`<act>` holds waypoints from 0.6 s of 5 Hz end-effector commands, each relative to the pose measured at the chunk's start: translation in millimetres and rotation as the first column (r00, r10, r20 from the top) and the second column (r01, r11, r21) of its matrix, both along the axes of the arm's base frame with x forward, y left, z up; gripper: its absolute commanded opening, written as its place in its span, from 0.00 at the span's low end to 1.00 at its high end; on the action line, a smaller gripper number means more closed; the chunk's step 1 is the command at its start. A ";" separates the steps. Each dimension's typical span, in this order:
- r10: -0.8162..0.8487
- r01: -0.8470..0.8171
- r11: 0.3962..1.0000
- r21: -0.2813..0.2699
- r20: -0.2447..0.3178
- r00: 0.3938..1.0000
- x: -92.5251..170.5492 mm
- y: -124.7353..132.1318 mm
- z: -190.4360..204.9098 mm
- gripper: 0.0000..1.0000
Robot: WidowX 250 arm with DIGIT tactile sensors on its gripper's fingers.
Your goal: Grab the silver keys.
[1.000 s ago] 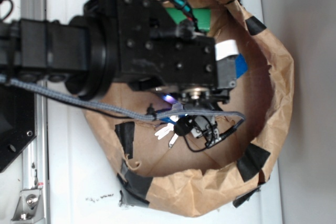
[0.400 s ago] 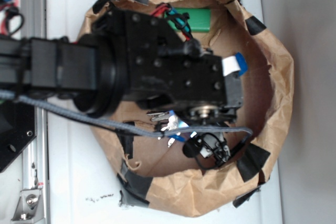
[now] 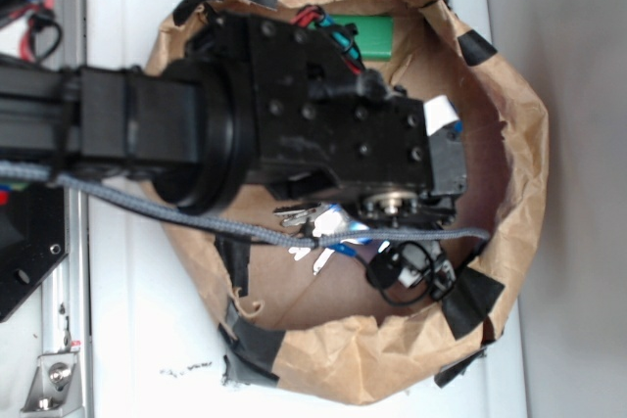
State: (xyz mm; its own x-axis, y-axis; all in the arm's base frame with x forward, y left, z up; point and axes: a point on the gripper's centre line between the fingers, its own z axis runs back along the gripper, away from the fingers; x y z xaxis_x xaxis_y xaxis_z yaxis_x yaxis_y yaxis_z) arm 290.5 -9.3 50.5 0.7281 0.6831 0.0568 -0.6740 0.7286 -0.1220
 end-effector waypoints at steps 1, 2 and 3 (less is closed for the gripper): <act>-0.008 0.005 0.999 0.049 0.066 0.998 8.7 -3.1 -7.1 1.00; -0.012 0.008 0.998 0.057 0.066 0.998 8.0 -3.8 -8.1 1.00; -0.010 0.006 0.998 0.059 0.062 0.998 9.7 -3.7 -9.3 1.00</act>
